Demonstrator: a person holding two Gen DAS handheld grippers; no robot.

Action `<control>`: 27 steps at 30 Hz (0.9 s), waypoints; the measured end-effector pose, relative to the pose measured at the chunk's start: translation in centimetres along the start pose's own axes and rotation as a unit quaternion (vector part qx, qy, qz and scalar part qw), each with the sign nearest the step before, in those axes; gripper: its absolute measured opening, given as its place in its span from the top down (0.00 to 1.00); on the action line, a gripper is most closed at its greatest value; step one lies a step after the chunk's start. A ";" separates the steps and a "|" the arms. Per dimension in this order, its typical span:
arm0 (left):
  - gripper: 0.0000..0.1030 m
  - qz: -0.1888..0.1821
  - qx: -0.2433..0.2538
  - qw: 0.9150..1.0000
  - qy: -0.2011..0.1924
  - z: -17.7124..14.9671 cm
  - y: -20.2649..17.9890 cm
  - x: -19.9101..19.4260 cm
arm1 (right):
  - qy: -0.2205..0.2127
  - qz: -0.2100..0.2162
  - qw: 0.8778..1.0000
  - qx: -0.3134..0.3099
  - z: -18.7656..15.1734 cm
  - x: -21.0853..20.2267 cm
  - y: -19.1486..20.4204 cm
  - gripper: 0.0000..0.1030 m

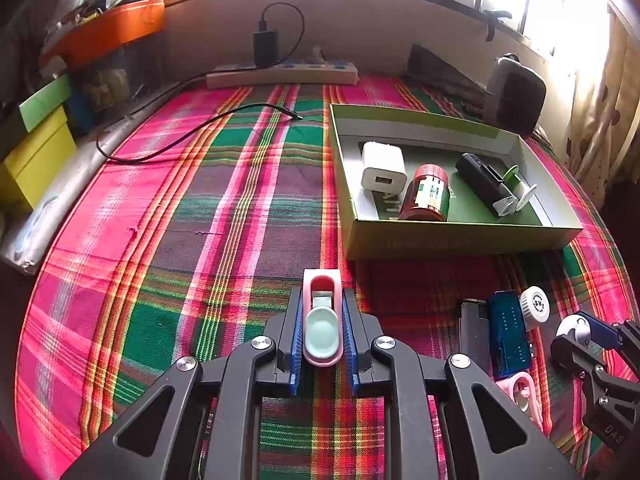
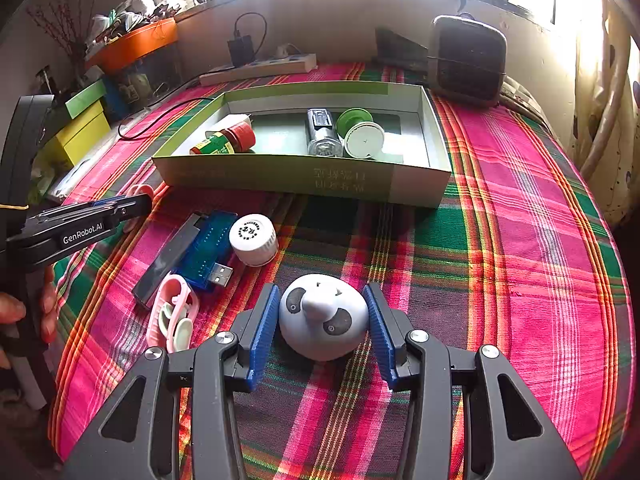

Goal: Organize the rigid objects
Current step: 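Carry the pink holder and panda toy over the green tray with both tools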

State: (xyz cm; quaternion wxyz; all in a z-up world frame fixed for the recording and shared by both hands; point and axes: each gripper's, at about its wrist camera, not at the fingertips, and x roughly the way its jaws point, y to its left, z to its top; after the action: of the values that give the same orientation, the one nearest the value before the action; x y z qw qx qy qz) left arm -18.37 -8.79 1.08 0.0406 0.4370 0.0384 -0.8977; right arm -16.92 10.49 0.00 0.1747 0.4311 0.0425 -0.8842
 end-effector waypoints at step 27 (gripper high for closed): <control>0.84 -0.008 -0.004 1.000 0.000 -0.2 0.0 -0.5 | -0.001 -0.002 1.000 0.003 0.1 -0.1 -0.3 0.57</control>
State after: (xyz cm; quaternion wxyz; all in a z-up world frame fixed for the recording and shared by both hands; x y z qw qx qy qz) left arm -17.92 -8.80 1.39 0.0356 0.4361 0.0457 -0.8980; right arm -17.07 10.77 0.09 0.1720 0.4302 0.0408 -0.8853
